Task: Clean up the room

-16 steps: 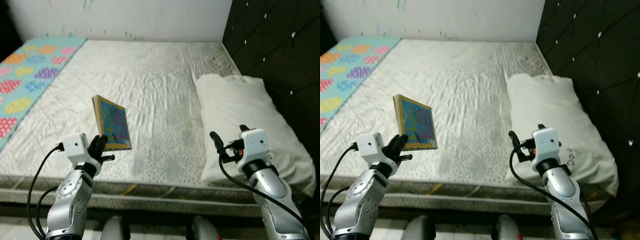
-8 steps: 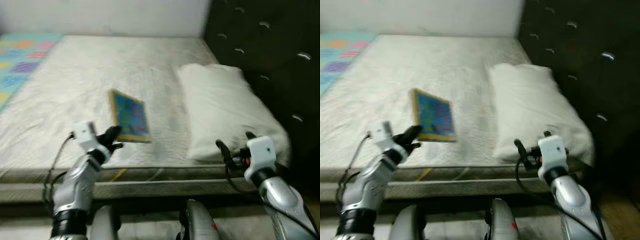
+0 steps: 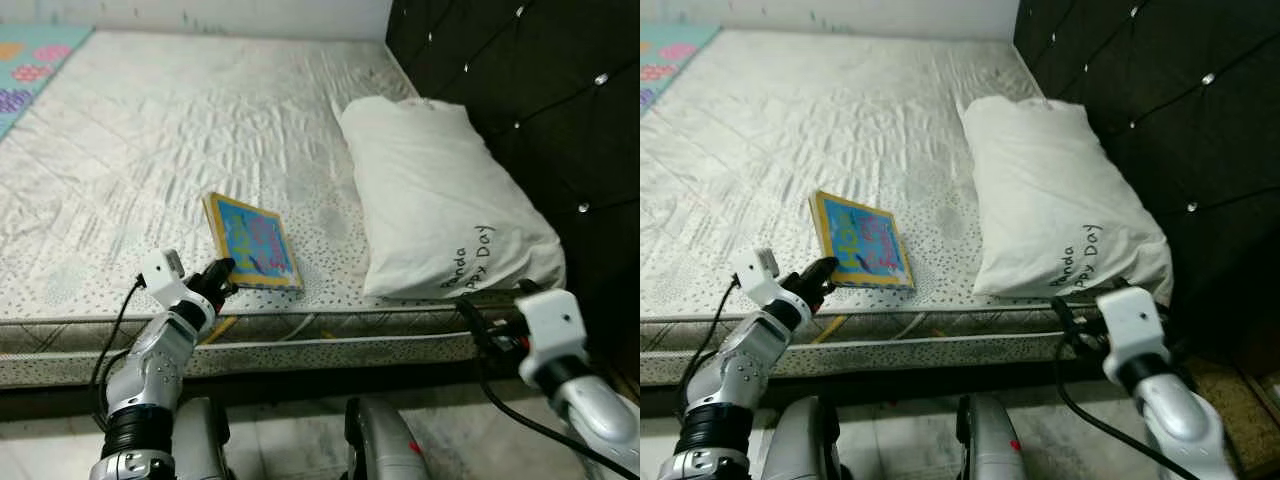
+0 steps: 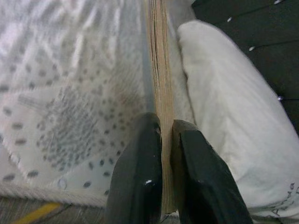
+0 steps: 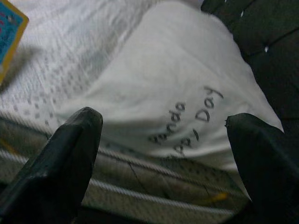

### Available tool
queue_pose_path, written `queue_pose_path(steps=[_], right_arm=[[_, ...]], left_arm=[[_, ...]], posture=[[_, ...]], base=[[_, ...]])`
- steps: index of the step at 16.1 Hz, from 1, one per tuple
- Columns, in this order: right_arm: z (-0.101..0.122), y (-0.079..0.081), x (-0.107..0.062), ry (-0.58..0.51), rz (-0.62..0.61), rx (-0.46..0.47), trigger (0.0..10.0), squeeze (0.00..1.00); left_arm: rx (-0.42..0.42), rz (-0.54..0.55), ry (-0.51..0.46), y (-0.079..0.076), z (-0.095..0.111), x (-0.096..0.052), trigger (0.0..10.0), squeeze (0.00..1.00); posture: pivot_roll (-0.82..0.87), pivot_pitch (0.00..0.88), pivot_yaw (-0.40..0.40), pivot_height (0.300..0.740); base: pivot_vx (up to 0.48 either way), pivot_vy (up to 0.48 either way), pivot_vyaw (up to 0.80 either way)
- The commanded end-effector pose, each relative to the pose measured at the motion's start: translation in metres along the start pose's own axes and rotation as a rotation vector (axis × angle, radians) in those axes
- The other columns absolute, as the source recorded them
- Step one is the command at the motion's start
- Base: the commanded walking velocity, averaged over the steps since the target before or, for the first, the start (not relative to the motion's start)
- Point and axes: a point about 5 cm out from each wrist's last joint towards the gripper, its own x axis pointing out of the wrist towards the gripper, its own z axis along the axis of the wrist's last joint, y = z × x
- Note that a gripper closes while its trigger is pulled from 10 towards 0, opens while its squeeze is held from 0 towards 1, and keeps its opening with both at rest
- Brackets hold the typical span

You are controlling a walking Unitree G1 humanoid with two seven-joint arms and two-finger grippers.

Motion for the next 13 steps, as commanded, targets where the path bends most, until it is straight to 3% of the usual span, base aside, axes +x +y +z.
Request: queue_pose_path(steps=[1, 5, 9, 13], right_arm=[[0.006, -0.013, -0.008, 0.0, -0.032, -0.041, 10.0, 0.0], [0.005, -0.032, -0.03, 0.051, -0.089, -0.113, 10.0, 0.0], [0.007, -0.037, -0.04, 0.073, -0.092, -0.143, 10.0, 0.0], [0.011, -0.043, -0.046, 0.089, -0.096, -0.163, 10.0, 0.0]], left_arm=[[-0.012, -0.039, -0.02, -0.007, 0.006, 0.006, 10.0, 0.0], [-0.049, -0.13, 0.05, -0.013, 0.002, 0.018, 10.0, 0.0], [-0.108, -0.213, 0.073, -0.026, 0.011, 0.038, 10.0, 0.0], [-0.157, -0.219, 0.163, -0.024, 0.003, 0.042, 10.0, 0.0]], posture=[[-0.35, 0.142, -0.108, 0.6], [-0.4, 0.163, -0.137, 0.6], [-0.44, 0.176, -0.161, 0.6], [-0.46, 0.186, -0.169, 0.6]], base=[[0.0, 0.0, 0.0], [0.0, 0.0, 0.0], [0.0, 0.0, 0.0], [0.0, 0.0, 0.0]])
